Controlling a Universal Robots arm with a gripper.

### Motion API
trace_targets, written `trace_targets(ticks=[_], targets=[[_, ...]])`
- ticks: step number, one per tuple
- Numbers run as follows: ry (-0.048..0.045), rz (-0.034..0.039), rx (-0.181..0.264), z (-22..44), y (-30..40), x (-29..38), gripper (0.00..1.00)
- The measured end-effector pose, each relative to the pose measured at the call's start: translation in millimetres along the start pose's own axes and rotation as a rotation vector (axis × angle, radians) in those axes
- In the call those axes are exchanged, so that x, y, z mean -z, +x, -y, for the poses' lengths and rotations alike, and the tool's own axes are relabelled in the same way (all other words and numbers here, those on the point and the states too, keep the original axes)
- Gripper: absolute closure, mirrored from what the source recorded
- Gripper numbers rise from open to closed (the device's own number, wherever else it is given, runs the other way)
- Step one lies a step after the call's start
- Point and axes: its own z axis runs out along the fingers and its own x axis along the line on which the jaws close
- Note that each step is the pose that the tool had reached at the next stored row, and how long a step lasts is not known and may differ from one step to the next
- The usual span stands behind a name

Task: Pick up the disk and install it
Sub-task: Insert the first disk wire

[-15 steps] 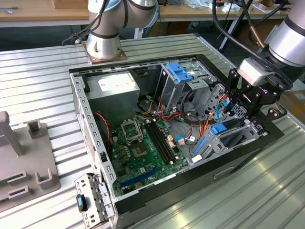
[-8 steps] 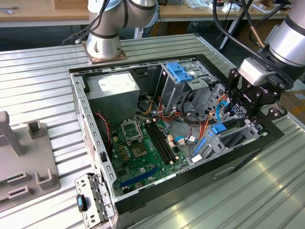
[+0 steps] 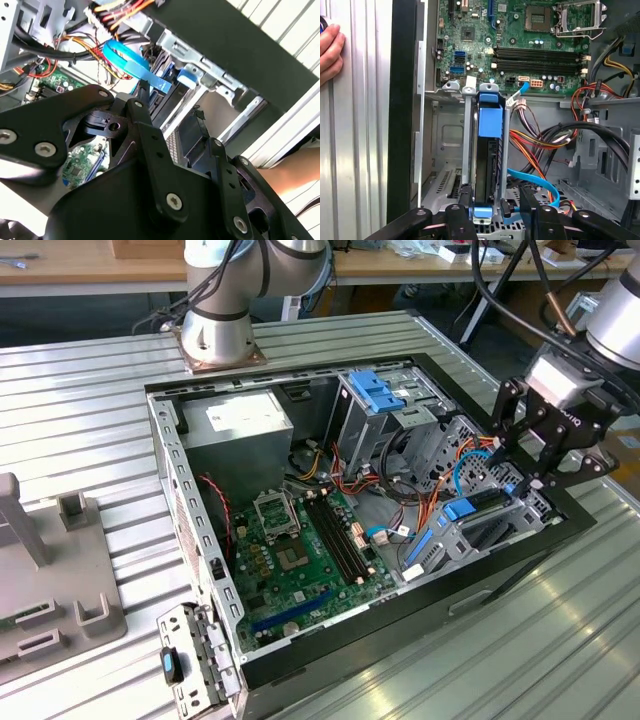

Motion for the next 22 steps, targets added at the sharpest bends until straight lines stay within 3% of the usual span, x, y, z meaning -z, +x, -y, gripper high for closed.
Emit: trace_targets(ticks=[6,10,13,15,22], targets=[[-0.0001,0.0005,0.025,13.9,-3.3,-1.0,0.49],[-0.0001,0.0003,0.026,14.3,-3.4,-0.9,0.49],[-0.0003,0.0008,0.079,14.3,-3.5,-1.0,0.49],[-0.0006,0.0016,0.147,14.6,-3.6,-1.0,0.49],[-0.0007,0.0021,0.187,15.1,-6.1,7.7,0.49]])
